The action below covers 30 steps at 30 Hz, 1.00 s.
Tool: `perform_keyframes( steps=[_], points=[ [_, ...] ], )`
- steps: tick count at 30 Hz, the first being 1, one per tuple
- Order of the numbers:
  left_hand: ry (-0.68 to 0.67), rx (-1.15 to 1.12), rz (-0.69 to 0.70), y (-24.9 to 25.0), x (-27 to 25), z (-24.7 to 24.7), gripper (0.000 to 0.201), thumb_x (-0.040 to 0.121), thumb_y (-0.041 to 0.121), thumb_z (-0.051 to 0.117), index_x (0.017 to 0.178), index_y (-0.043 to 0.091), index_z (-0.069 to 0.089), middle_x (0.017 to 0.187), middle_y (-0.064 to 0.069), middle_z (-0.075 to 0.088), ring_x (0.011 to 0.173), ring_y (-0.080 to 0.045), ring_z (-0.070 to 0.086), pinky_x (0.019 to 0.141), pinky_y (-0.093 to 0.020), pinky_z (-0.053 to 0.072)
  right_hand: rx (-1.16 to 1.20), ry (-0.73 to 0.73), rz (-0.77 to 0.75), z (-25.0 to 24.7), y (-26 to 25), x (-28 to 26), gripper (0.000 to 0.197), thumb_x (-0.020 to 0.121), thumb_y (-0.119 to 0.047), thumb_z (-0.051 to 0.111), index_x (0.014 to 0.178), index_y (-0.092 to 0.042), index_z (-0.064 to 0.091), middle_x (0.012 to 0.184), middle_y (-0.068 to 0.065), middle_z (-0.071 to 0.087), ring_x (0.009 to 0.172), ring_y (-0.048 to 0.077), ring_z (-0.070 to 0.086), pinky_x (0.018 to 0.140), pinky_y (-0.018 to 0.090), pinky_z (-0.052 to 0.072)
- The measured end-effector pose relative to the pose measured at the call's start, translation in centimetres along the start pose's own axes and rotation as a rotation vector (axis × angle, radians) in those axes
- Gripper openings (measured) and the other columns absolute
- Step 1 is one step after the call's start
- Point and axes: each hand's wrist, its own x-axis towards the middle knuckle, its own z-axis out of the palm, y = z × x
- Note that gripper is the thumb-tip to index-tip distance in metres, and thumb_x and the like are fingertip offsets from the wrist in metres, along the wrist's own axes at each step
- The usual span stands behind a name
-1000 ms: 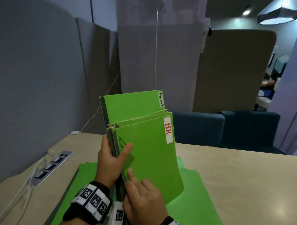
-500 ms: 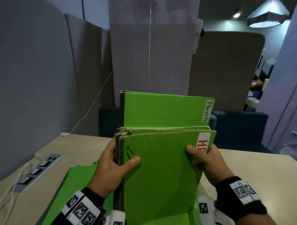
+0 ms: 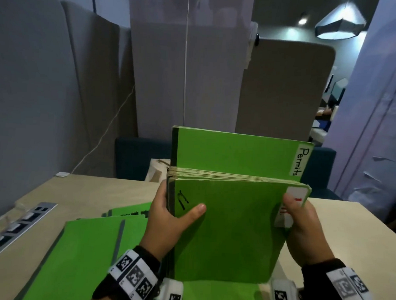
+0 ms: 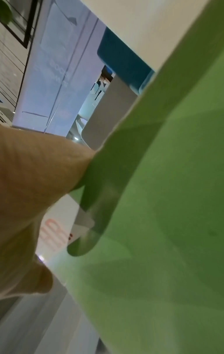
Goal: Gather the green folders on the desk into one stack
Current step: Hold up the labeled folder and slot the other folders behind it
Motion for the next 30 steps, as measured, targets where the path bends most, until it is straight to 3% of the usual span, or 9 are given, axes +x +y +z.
perform_keyframes(
  steps=[5,7,10,13,17,20,23,26,30],
  points=[
    [-0.002,-0.045,0.063,1.3,0.9,-0.5,0.071,0.063,0.057,0.084,0.126,0.045,0.054,0.124,0.016,0.068,0.118,-0.008,0.065,0.098,-0.032,0.056,0.174,0.059,0.007,0.1,-1.5,0.9,0.035,0.080,-0.060,0.060,0.096,-0.036,0.079,0.102,0.003,0.080,0.092,0.020,0.077,0.072,0.033,0.064],
    [0.027,-0.100,0.044,1.5,1.0,-0.1,0.066,0.060,0.057,0.084,0.120,0.054,0.057,0.122,0.014,0.070,0.116,-0.010,0.066,0.098,-0.036,0.056,0.159,0.076,0.025,0.5,-1.1,1.2,0.040,0.076,-0.061,0.062,0.100,-0.033,0.077,0.105,0.006,0.080,0.094,0.022,0.077,0.074,0.034,0.064],
    [0.043,-0.053,0.084,1.8,0.7,0.3,0.064,0.061,0.052,0.083,0.119,0.041,0.057,0.117,0.015,0.071,0.111,-0.006,0.068,0.094,-0.027,0.057,0.095,0.071,0.036,1.0,-0.7,1.4,0.073,0.058,-0.075,0.075,0.109,-0.023,0.070,0.100,0.006,0.079,0.093,0.024,0.076,0.080,0.041,0.062],
    [0.057,-0.038,0.064,0.6,0.2,0.3,0.080,0.056,0.058,0.087,0.126,0.035,0.056,0.121,0.016,0.070,0.116,-0.007,0.066,0.098,-0.027,0.055,0.093,0.082,0.049,0.9,-0.8,1.2,0.068,0.055,-0.073,0.073,0.099,-0.022,0.071,0.088,0.004,0.079,0.082,0.020,0.077,0.079,0.043,0.062],
    [0.077,-0.055,-0.160,-2.3,-1.3,0.6,0.100,0.040,0.075,0.087,0.127,0.036,0.057,0.124,0.009,0.070,0.120,-0.020,0.065,0.102,-0.054,0.052,0.062,0.078,0.051,1.3,-0.4,0.7,0.090,0.047,-0.088,0.075,0.104,-0.018,0.067,0.092,0.007,0.080,0.084,0.024,0.078,0.068,0.036,0.064],
    [0.023,-0.090,-0.307,-4.4,-2.4,0.5,0.083,0.040,0.065,0.090,0.112,0.037,0.060,0.105,0.016,0.076,0.107,-0.017,0.071,0.097,-0.052,0.056,0.049,0.059,0.096,1.4,1.8,-0.7,0.087,0.054,-0.086,0.072,0.110,-0.019,0.070,0.101,0.008,0.081,0.092,0.027,0.078,0.071,0.036,0.064],
    [-0.019,-0.112,-0.394,-5.7,-3.3,0.3,0.090,0.035,0.066,0.093,0.112,0.030,0.062,0.102,0.011,0.078,0.108,-0.023,0.072,0.094,-0.047,0.058,-0.041,0.070,0.206,1.3,5.1,-2.9,0.107,0.033,-0.091,0.077,0.114,-0.022,0.065,0.101,-0.002,0.081,0.090,0.018,0.078,0.067,0.028,0.061],
    [-0.038,-0.111,-0.383,-5.8,-3.5,0.4,0.108,0.021,0.076,0.089,0.115,0.030,0.061,0.106,0.008,0.077,0.107,-0.018,0.071,0.094,-0.044,0.058,-0.034,0.056,0.251,0.6,6.6,-4.3,0.099,0.037,-0.075,0.090,0.116,-0.023,0.064,0.105,0.001,0.080,0.093,0.020,0.078,0.066,0.029,0.061],
    [-0.032,-0.142,-0.264,-3.1,-2.0,0.5,0.097,0.025,0.076,0.088,0.108,0.033,0.058,0.103,0.004,0.076,0.102,-0.014,0.070,0.091,-0.041,0.057,-0.022,0.033,0.162,0.2,4.5,-3.8,0.072,0.055,-0.050,0.092,0.115,-0.020,0.067,0.106,0.005,0.080,0.100,0.027,0.076,0.069,0.032,0.063]
  ],
)
